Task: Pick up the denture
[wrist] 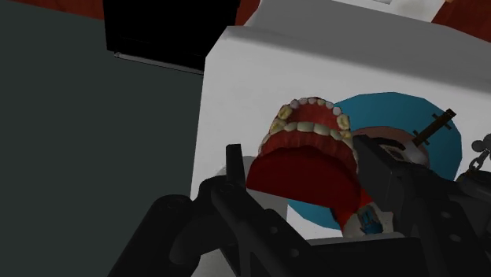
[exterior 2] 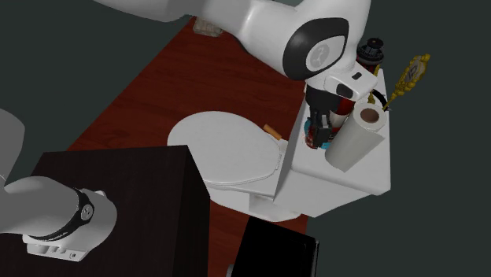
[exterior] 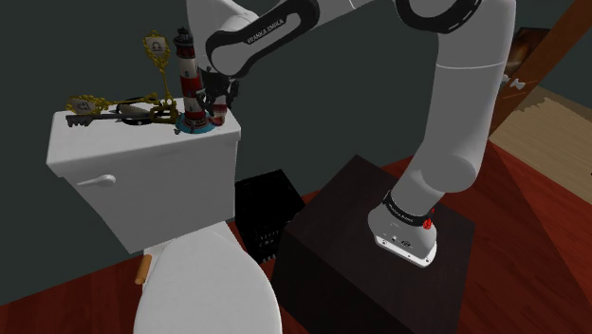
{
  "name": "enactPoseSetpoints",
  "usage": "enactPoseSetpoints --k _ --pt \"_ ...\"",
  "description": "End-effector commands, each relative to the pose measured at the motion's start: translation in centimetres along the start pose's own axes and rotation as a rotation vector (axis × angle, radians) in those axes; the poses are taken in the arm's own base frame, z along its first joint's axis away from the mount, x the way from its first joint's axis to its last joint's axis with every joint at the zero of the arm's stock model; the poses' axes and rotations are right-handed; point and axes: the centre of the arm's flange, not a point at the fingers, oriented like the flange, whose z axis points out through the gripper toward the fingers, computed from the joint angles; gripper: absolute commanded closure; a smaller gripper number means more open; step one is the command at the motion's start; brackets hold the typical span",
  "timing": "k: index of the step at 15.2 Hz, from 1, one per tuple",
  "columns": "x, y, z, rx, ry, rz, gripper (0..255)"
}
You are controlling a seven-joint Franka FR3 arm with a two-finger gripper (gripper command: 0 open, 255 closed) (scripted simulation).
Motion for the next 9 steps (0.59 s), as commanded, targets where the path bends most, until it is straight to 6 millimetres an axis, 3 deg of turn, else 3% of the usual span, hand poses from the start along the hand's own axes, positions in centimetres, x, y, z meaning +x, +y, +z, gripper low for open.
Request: enactPoseSetpoints --k 1,9 --pt "0.2 0.2 -1.0 0.0 0.0 0.0 255" --pt "0.7 0.7 -5.2 0.0 0.0 0.0 255"
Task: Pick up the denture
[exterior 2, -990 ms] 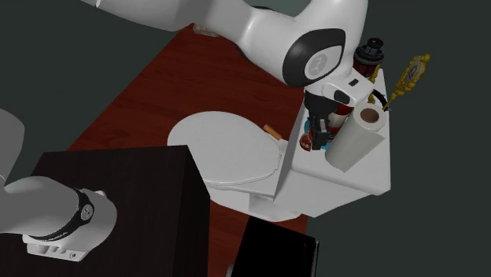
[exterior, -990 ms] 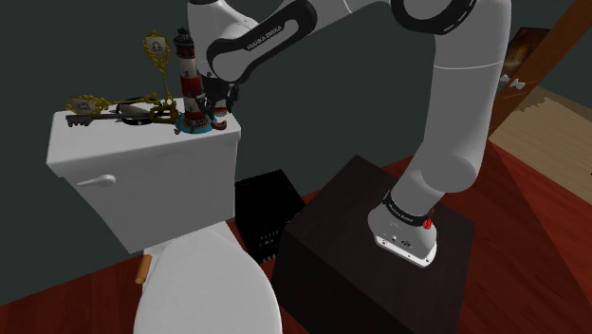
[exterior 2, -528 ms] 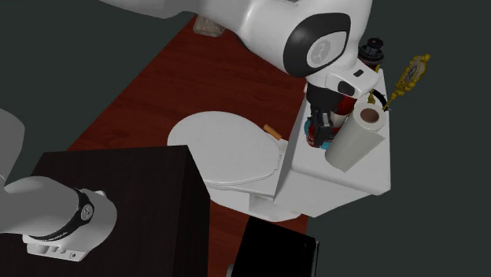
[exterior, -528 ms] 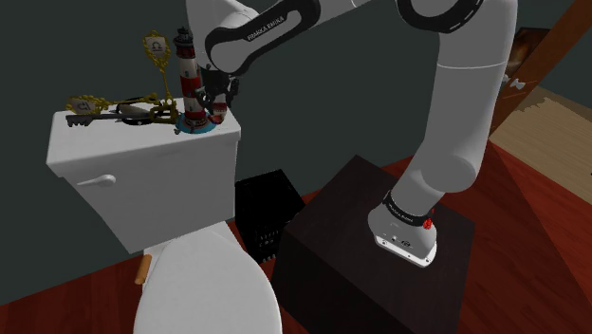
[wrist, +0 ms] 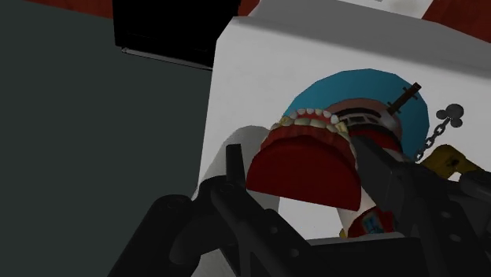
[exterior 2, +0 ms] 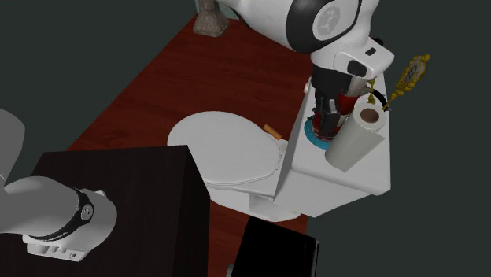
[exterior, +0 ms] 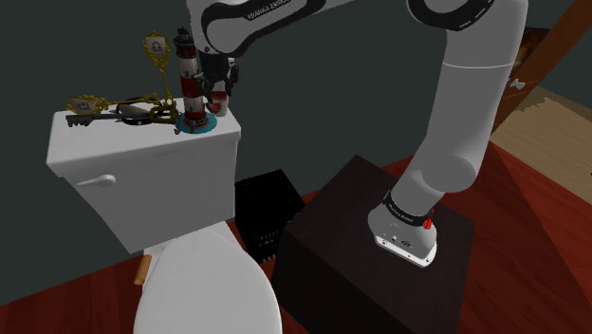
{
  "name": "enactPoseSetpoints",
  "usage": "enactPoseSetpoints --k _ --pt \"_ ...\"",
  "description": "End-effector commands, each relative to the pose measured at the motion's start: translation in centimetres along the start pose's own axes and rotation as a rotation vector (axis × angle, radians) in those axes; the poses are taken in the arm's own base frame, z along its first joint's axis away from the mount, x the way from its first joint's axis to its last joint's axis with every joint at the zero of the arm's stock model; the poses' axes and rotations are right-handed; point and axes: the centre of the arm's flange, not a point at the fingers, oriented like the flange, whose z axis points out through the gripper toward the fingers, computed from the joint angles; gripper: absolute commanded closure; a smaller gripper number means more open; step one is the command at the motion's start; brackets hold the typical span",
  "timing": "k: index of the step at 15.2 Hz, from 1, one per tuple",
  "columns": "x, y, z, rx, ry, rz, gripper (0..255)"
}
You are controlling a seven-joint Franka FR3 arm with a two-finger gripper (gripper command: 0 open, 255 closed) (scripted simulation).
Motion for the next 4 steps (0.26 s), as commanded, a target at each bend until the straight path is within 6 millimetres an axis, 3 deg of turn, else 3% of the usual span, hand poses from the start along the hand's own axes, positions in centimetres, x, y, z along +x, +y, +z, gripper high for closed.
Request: enactPoseSetpoints --k 1,4 --pt "0.12 0.16 -0.98 0.0 0.0 0.0 255" --pt "0.2 0.24 -1.58 0.0 0.0 0.0 255"
